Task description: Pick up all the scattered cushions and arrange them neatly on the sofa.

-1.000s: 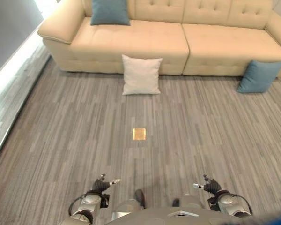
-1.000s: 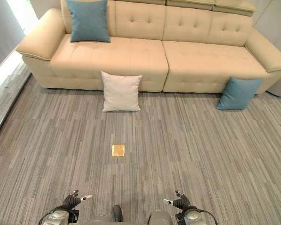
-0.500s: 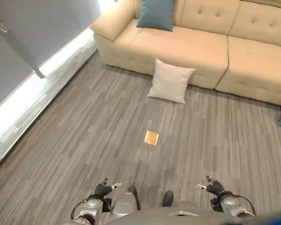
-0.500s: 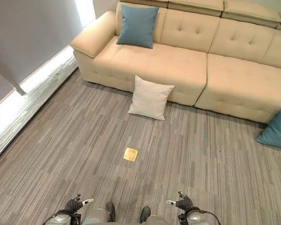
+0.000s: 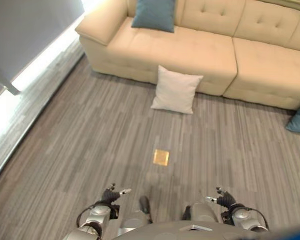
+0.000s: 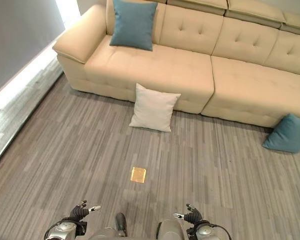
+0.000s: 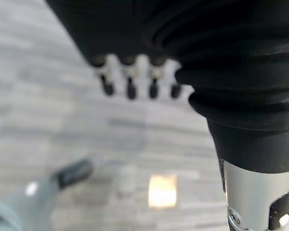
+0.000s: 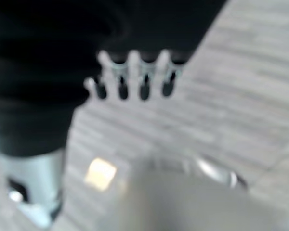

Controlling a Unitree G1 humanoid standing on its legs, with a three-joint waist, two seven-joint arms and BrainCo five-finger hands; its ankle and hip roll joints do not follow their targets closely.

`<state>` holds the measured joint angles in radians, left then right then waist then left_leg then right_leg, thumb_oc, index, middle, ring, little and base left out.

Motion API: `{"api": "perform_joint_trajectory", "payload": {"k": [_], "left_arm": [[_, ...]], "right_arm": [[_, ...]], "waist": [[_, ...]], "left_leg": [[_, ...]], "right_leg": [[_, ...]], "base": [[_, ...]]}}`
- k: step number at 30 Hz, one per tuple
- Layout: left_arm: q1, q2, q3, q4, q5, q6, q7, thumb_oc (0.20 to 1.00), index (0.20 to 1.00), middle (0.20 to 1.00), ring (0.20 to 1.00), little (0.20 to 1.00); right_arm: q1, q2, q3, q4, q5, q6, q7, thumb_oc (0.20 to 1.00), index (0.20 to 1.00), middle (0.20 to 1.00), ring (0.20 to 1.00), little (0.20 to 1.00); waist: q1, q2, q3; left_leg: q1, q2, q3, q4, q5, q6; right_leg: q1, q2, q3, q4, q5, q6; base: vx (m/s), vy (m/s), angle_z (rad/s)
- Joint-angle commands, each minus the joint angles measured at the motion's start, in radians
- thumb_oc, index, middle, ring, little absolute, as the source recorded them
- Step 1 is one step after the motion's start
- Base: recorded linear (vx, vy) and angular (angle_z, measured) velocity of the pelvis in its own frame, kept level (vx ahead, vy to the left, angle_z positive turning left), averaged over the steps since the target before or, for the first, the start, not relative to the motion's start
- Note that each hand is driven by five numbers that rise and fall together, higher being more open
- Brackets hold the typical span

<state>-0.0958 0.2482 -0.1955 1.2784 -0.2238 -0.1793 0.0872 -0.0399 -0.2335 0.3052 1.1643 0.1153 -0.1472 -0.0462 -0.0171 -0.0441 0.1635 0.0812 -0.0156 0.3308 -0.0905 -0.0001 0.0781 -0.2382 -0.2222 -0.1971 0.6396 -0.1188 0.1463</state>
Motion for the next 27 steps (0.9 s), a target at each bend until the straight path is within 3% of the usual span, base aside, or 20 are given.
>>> {"api": "perform_joint_trajectory", "payload": {"k": [1, 3, 4, 6, 9, 11, 14, 15, 17, 18, 19, 21, 24, 27], "left_arm": [[0.001, 0.002, 0.015, 0.017, 0.01, -0.006, -0.007, 1.0, 1.0, 1.0, 1.0, 1.0], [0.0, 0.002, 0.018, 0.016, 0.011, -0.008, -0.007, 1.0, 1.0, 1.0, 1.0, 1.0], [-0.001, 0.002, 0.033, 0.019, 0.016, -0.007, -0.005, 1.0, 1.0, 1.0, 1.0, 1.0], [0.003, 0.001, 0.042, 0.025, 0.026, -0.005, -0.006, 1.0, 1.0, 1.0, 1.0, 1.0], [0.011, -0.008, 0.034, 0.029, 0.036, -0.008, -0.014, 1.0, 1.0, 1.0, 1.0, 1.0], [0.016, -0.02, 0.031, 0.031, 0.036, -0.007, -0.019, 1.0, 1.0, 1.0, 1.0, 1.0], [0.011, -0.028, 0.011, 0.01, 0.018, -0.015, -0.018, 1.0, 1.0, 1.0, 1.0, 1.0], [0.008, -0.032, 0.012, 0.008, 0.006, -0.013, -0.018, 1.0, 1.0, 1.0, 1.0, 1.0], [0.004, -0.036, 0.006, 0.005, -0.013, -0.013, -0.012, 1.0, 1.0, 1.0, 1.0, 1.0], [0.018, -0.037, 0.007, 0.005, -0.003, -0.015, -0.009, 1.0, 1.0, 1.0, 1.0, 1.0], [0.018, -0.037, 0.007, 0.005, -0.003, -0.015, -0.009, 1.0, 1.0, 1.0, 1.0, 1.0], [0.027, -0.033, 0.014, 0.014, -0.001, -0.015, -0.006, 1.0, 1.0, 1.0, 1.0, 1.0], [0.032, -0.027, 0.023, 0.023, -0.002, -0.011, -0.01, 1.0, 1.0, 1.0, 1.0, 1.0], [0.037, -0.023, 0.022, 0.028, 0.004, -0.011, -0.01, 1.0, 1.0, 1.0, 1.0, 1.0]], "right_arm": [[-0.057, -0.035, 0.0, 0.001, 0.014, -0.016, -0.007, 1.0, 1.0, 1.0, 1.0, 1.0], [-0.058, -0.038, -0.003, -0.001, 0.014, -0.018, -0.009, 1.0, 1.0, 1.0, 1.0, 1.0], [-0.061, -0.041, -0.006, -0.02, 0.009, -0.02, -0.01, 1.0, 1.0, 1.0, 1.0, 1.0], [-0.059, -0.042, -0.007, -0.028, 0.0, -0.019, -0.01, 1.0, 1.0, 1.0, 1.0, 1.0], [-0.047, -0.048, -0.011, -0.025, 0.002, -0.02, -0.005, 1.0, 1.0, 1.0, 1.0, 1.0], [-0.034, -0.053, -0.021, -0.015, 0.006, -0.018, -0.002, 1.0, 1.0, 1.0, 1.0, 1.0], [-0.024, -0.067, -0.019, -0.018, 0.025, -0.028, -0.001, 1.0, 1.0, 1.0, 1.0, 1.0], [-0.027, -0.068, -0.014, -0.011, 0.024, -0.025, -0.001, 1.0, 1.0, 1.0, 1.0, 1.0], [-0.028, -0.068, -0.006, 0.007, 0.033, -0.019, 0.0, 1.0, 1.0, 1.0, 1.0, 1.0], [-0.025, -0.07, 0.0, 0.008, 0.024, -0.021, -0.001, 1.0, 1.0, 1.0, 1.0, 1.0], [-0.025, -0.07, 0.0, 0.008, 0.024, -0.021, -0.001, 1.0, 1.0, 1.0, 1.0, 1.0], [-0.026, -0.068, 0.011, 0.007, 0.015, -0.024, -0.005, 1.0, 1.0, 1.0, 1.0, 1.0], [-0.022, -0.06, 0.005, 0.007, 0.019, -0.027, -0.003, 1.0, 1.0, 1.0, 1.0, 1.0], [-0.025, -0.052, 0.008, 0.015, 0.017, -0.024, -0.002, 1.0, 1.0, 1.0, 1.0, 1.0]], "waist": [[0.003, 0.005, 0.004], [-0.003, 0.006, 0.008], [-0.014, 0.004, 0.011], [-0.02, 0.001, 0.007], [-0.043, -0.007, -0.004], [-0.039, -0.008, -0.02], [-0.03, -0.033, -0.003], [-0.019, -0.038, 0.004], [0.001, -0.045, 0.012], [0.019, -0.046, 0.004], [0.02, -0.046, 0.005], [0.043, -0.035, 0.008], [0.046, -0.037, 0.006], [0.055, -0.038, -0.009]], "left_leg": [[-0.005, 0.005, -0.096, 0.056, -0.028, -0.088], [0.01, 0.003, -0.095, 0.054, -0.037, -0.094], [0.054, -0.002, -0.094, 0.048, -0.061, -0.108], [0.071, -0.004, -0.087, 0.053, -0.078, -0.116], [0.094, -0.009, -0.109, 0.092, -0.119, -0.122], [0.082, 0.001, -0.113, 0.213, -0.099, -0.158], [-0.015, 0.042, -0.117, 0.448, -0.017, -0.229], [-0.033, 0.048, -0.127, 0.479, -0.003, -0.236], [-0.089, 0.05, -0.126, 0.401, -0.033, -0.207], [-0.129, 0.07, -0.104, 0.261, -0.032, -0.177], [-0.128, 0.07, -0.104, 0.261, -0.032, -0.177], [-0.165, 0.096, -0.128, 0.169, 0.061, -0.19], [-0.157, 0.108, -0.079, 0.166, 0.067, -0.186], [-0.126, 0.075, -0.106, 0.15, 0.043, -0.162]], "right_leg": [[0.109, 0.064, -0.066, -0.324, 0.139, -0.003], [0.102, 0.06, -0.094, -0.382, 0.146, -0.004], [0.073, 0.056, -0.157, -0.514, 0.189, 0.009], [0.06, 0.037, -0.199, -0.546, 0.214, 0.02], [0.081, 0.071, -0.092, -0.553, 0.205, 0.009], [0.126, 0.08, -0.129, -0.573, 0.209, -0.009], [0.199, 0.093, -0.143, -0.614, 0.188, -0.048], [0.216, 0.097, -0.145, -0.621, 0.175, -0.057], [0.251, 0.105, -0.151, -0.643, 0.154, -0.057], [0.278, 0.119, -0.134, -0.656, 0.132, -0.046], [0.279, 0.119, -0.134, -0.656, 0.132, -0.046], [0.313, 0.142, -0.109, -0.655, 0.101, -0.049], [0.333, 0.143, -0.112, -0.632, 0.073, -0.055], [0.34, 0.124, -0.103, -0.586, 0.057, -0.045]], "base": [[0.33, 0.002, -0.03], [0.28, -0.051, -0.06], [0.35, -0.102, 0.19], [0.34, -0.112, 0.05], [0.28, -0.112, -0.07], [0.28, -0.158, 0.37], [0.16, -0.196, 0.11], [0.17, -0.158, 0.12], [0.29, -0.076, -0.09], [0.28, 0.005, 0.0], [0.28, 0.033, 0.04], [0.24, 0.05, -0.23], [0.24, 0.077, -0.38], [0.26, 0.151, -0.1]]}}
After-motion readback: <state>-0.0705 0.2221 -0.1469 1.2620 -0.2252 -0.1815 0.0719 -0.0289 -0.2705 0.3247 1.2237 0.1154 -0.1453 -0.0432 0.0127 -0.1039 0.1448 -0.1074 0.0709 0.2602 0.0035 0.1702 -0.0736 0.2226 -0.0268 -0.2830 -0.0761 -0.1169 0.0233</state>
